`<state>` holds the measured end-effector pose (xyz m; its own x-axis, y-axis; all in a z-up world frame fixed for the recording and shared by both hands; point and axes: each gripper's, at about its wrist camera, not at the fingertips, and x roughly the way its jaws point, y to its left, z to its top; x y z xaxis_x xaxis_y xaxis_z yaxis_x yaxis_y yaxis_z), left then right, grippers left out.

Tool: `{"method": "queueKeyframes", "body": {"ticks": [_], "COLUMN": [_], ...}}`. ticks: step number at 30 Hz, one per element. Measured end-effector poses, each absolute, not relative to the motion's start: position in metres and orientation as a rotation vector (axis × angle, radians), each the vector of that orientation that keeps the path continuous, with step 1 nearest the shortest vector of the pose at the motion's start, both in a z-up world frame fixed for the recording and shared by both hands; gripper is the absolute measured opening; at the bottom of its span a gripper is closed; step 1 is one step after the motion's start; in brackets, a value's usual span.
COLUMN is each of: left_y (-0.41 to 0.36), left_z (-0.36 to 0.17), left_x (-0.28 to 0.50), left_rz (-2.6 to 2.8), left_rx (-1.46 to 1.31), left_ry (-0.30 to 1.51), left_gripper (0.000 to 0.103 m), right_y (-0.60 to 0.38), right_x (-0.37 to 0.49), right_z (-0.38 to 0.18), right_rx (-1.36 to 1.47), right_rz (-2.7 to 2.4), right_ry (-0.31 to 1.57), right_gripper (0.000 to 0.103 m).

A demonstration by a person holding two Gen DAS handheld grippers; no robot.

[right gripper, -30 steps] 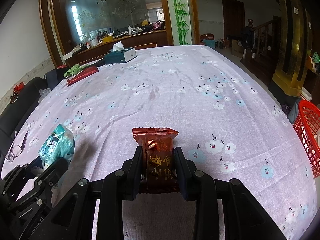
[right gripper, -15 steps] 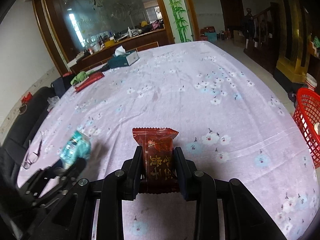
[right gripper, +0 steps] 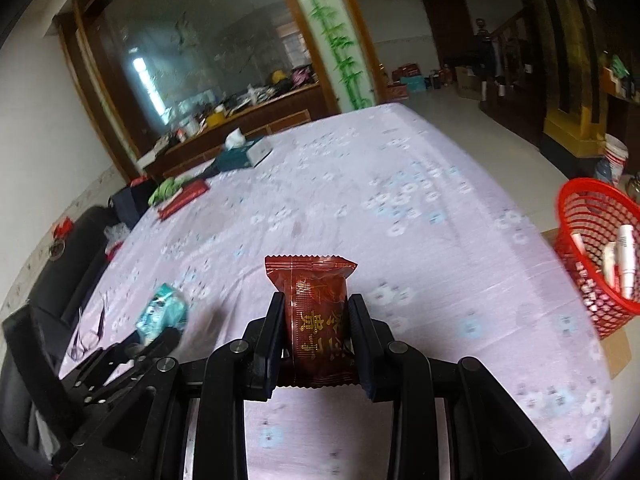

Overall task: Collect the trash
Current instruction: 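Carry the tissue pack and wrapper over the red basket and open both tools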

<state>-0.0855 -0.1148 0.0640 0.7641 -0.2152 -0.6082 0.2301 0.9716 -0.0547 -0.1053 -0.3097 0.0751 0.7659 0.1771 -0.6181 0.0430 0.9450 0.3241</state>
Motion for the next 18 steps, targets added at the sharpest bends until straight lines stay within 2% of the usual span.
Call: {"method": "queueKeyframes", "body": {"ticks": [6, 11, 18], "left_y": [-0.171, -0.248, -0.370], "left_z": [0.098, 0.116, 0.116], "left_x": [-0.085, -0.079, -0.068], "left_rz": [-0.461, -0.695, -0.906], "left_rx": [0.037, 0.049, 0.096], "left_ry": [0.659, 0.702, 0.762], "left_gripper": [0.040, 0.040, 0.041], "right_y": [-0.379, -0.453, -0.545], "right_x": [-0.126, -0.149, -0.167], "right_z": [0.091, 0.102, 0.108], "right_rx": [0.422, 0.482, 0.567], "right_rz": [-0.022, -0.147, -0.277], "right_ry": [0.640, 0.583, 0.539], "right_gripper": [0.033, 0.033, 0.033]}}
